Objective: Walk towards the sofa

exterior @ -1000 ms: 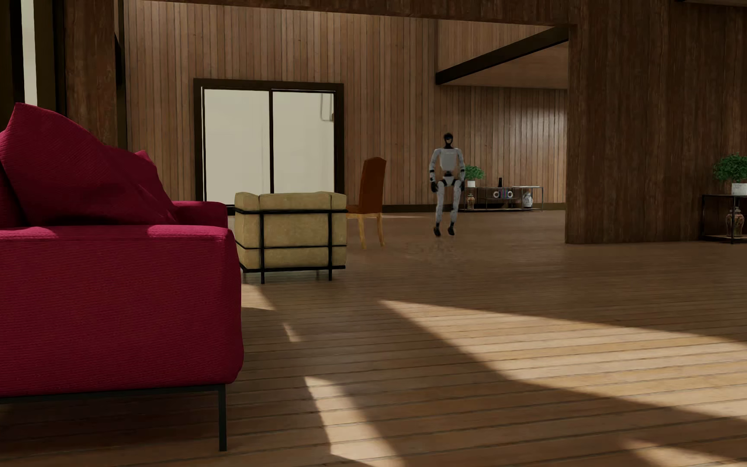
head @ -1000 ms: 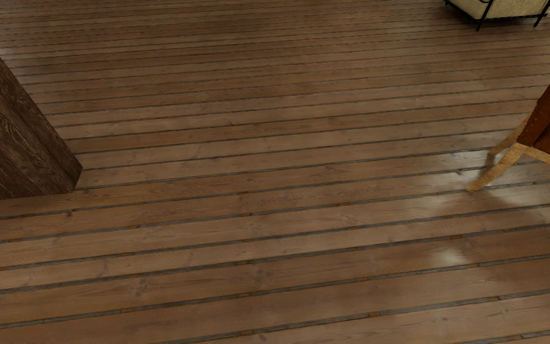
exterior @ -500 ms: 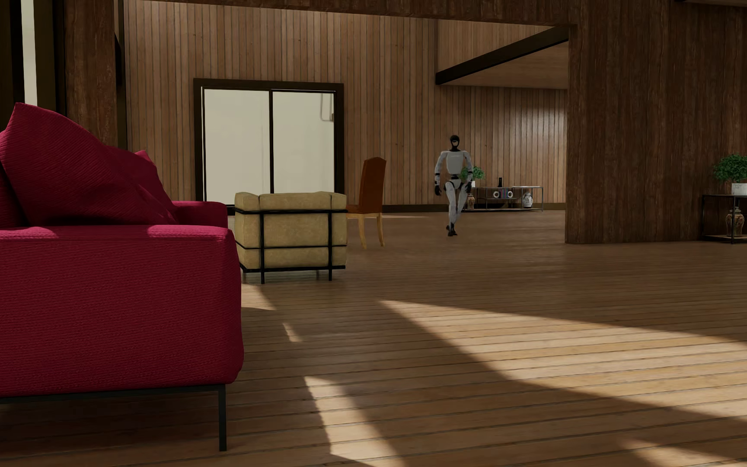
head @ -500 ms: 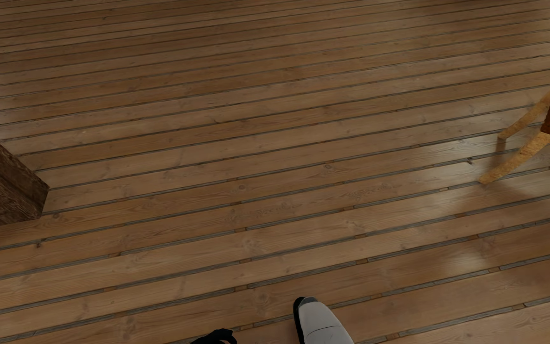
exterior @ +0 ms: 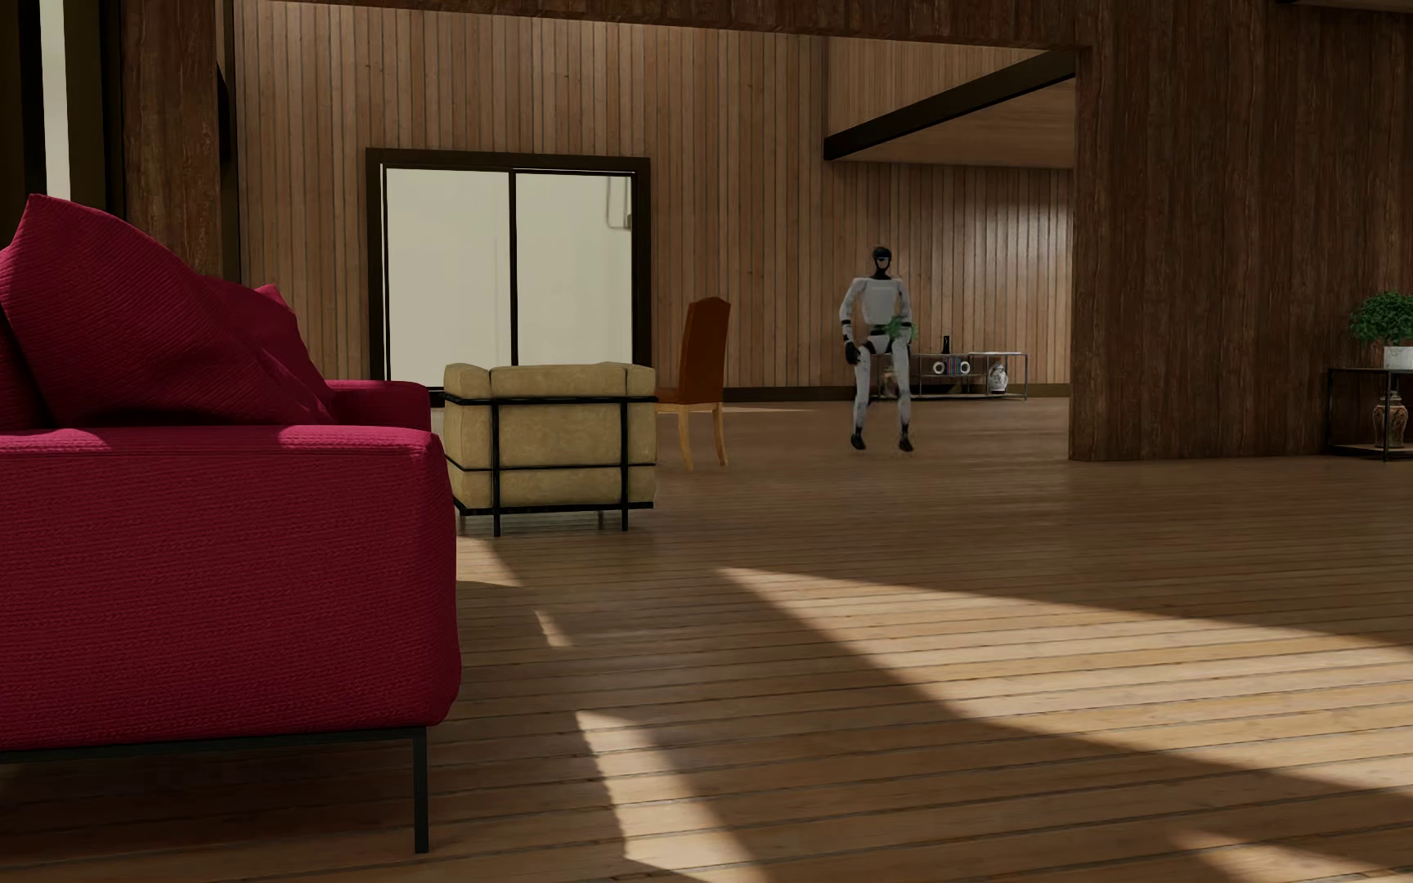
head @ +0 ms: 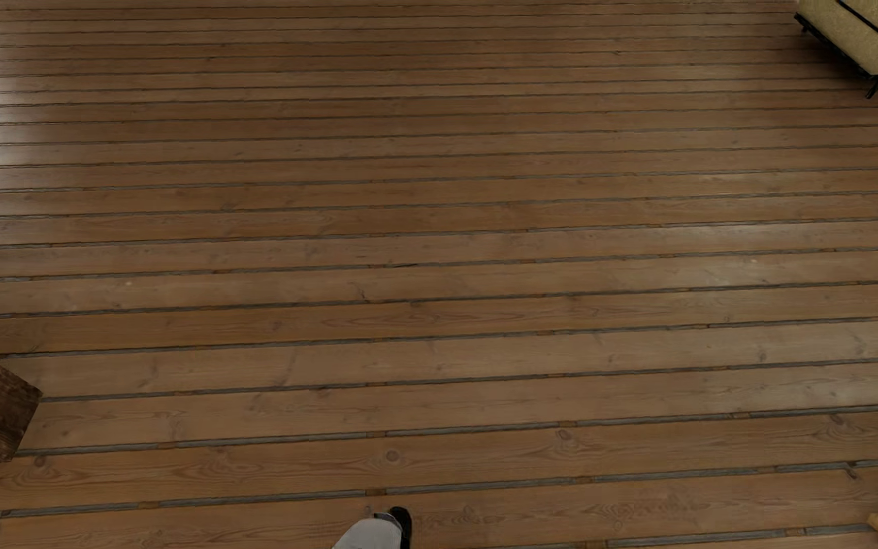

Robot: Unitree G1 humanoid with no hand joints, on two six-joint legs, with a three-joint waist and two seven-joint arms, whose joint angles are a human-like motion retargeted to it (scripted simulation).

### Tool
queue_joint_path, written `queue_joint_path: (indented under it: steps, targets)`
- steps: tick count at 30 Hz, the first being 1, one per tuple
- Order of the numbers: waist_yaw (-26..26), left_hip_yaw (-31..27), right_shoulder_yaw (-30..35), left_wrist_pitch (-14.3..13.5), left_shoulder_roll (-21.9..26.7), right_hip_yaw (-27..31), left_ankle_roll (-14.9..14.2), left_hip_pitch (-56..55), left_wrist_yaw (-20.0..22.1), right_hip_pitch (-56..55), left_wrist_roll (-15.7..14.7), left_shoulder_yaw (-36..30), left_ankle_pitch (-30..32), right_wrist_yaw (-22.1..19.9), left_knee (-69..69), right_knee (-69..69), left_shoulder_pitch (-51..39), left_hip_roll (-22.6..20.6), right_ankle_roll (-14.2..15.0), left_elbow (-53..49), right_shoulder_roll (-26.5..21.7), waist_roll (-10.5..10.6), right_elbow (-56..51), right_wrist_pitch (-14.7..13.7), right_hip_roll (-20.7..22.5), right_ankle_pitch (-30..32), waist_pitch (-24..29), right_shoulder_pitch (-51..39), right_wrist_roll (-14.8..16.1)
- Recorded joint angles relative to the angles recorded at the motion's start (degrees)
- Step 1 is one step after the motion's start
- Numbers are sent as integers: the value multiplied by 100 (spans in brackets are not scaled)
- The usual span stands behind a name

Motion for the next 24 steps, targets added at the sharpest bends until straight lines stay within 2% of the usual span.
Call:
queue_joint_path:
  steps: [1, 2, 3, 4, 5, 6, 7, 8, 9, 10, 11, 13, 15, 16, 17, 18, 19, 20, 21, 22, 23, 24]
  targets:
    - [161, 0, 37, 0, 37, 0, 0, -148, 0, 369, 0, -52, -1087, 0, -229, -14, 51, 33, 0, -30, -54, -52, -52, 0, -104, -140, -2, -92, 0]
    - [281, 0, -35, 0, 16, 0, 0, -200, 0, 423, 0, 49, -1115, 0, 5, 51, 32, 217, 0, -20, -45, -81, -73, 0, -96, -119, -25, -239, 0]
    - [461, 0, -96, 0, 23, 0, 0, -396, 0, 745, 0, -14, -116, 0, -21, 218, 101, 80, 0, 27, -21, -96, 31, 0, -203, -3, 15, -194, 0]
    - [588, 0, -238, 0, -16, 0, 0, -634, 0, 658, 0, -1, 1018, 0, 480, 572, 72, 78, 0, 72, 18, -155, 111, 0, -322, 478, -49, -137, 0]
    - [468, 0, -270, 0, -33, 0, 0, -646, 0, 536, 0, -12, 1534, 0, 930, 1191, 87, -155, 0, 222, 142, -354, 329, 0, -560, 1367, -115, -73, 0]
    - [227, 0, -210, 0, -50, 0, 0, -428, 0, 217, 0, -156, 1504, 0, 1195, 2165, 27, -364, 0, 336, 164, -362, 556, 0, -586, 2291, -168, 56, 0]
    - [23, 0, -22, 0, -82, 0, 0, -152, 0, -429, 0, -174, 1345, 0, 1285, 3350, -41, -626, 0, 370, 136, -364, 669, 0, -689, 2709, -223, 133, 0]
    - [-192, 0, -111, 0, -175, 0, 0, 272, 0, -1076, 0, 202, 964, 0, 1197, 4410, -92, -835, 0, 445, 163, -424, 615, 0, -848, 2222, -248, 307, 0]
    - [-476, 0, -9, 0, -149, 0, 0, 1002, 0, -1527, 0, 229, 519, 0, 898, 4858, -182, -864, 0, 364, 158, -320, 706, 0, -750, 1429, -155, 352, 0]
    - [-783, 0, 72, 0, -114, 0, 0, 1610, 0, -2097, 0, 229, 80, 0, 608, 4927, -332, -813, 0, 326, 156, -168, 790, 0, -630, 939, -133, 413, 0]
    - [-1215, 0, 12, 0, -65, 0, 0, 2080, 0, -2627, 0, 254, -357, 0, 359, 4579, -444, -766, 0, 179, 150, -16, 829, 0, -605, 754, -194, 513, 0]
    - [-1784, 0, -7, 0, 149, 0, 0, 3348, 0, -3179, 0, 297, -1248, 0, -272, 3034, -568, -492, 0, -560, 72, 193, 864, 0, -546, 830, -67, 646, 0]
    - [-2116, 0, -115, 0, 272, 0, 0, 4171, 0, -3634, 0, 574, -2127, 0, -557, 1046, -855, -380, 0, -889, 88, 197, 871, 0, -693, 1166, -131, 754, 0]
    - [-2187, 0, -74, 0, 332, 0, 0, 4413, 0, -3820, 0, 678, -2351, 0, -585, 305, -970, -337, 0, -1081, 98, 194, 921, 0, -724, 1391, -232, 784, 0]
    - [-2287, 0, -36, 0, 346, 0, 0, 4668, 0, -3942, 0, 671, -2412, 0, -570, -1868, -1113, -294, 0, -1087, 93, 173, 1002, 0, -859, 2955, -310, 804, 0]
    - [-2457, 0, -68, 0, 321, 0, 0, 4934, 0, -4067, 0, 823, -2242, 0, -481, 6, -1148, -90, 0, -1105, 94, 220, 1055, 0, -917, 1727, -282, 846, 0]
    - [-2565, 0, -18, 0, 278, 0, 0, 5171, 0, -4209, 0, 1042, -1885, 0, -268, 640, -1080, 129, 0, -1198, 128, 251, 1162, 0, -875, 1105, -270, 861, 0]
    - [-2619, 0, 15, 0, 202, 0, 0, 5148, 0, -4375, 0, 1026, -1159, 0, 203, 1271, -909, 326, 0, -1084, 167, 317, 1340, 0, -810, 1447, -415, 909, 0]
    - [-2549, 0, 82, 0, -3, 0, 0, 4972, 0, -4409, 0, 1039, 38, 0, 1018, 1892, -811, 520, 0, -709, 173, 483, 1595, 0, -530, 1534, -459, 910, 0]
    - [-2422, 0, 39, 0, -70, 0, 0, 4572, 0, -4108, 0, 1097, 1013, 0, 2188, 2213, -681, 556, 0, -422, 200, 496, 1740, 0, -334, 1250, -395, 850, 0]
    - [-2330, 0, -127, 0, -73, 0, 0, 3857, 0, -3701, 0, 1018, 1306, 0, 3687, 2165, -562, 665, 0, -331, 236, 582, 1560, 0, 101, 932, -282, 851, 0]
    - [-2038, 0, -118, 0, -115, 0, 0, 3308, 0, -3077, 0, 641, 787, 0, 4616, 1905, -610, 560, 0, -67, 237, 547, 1452, 0, 270, 777, -177, 842, 0]
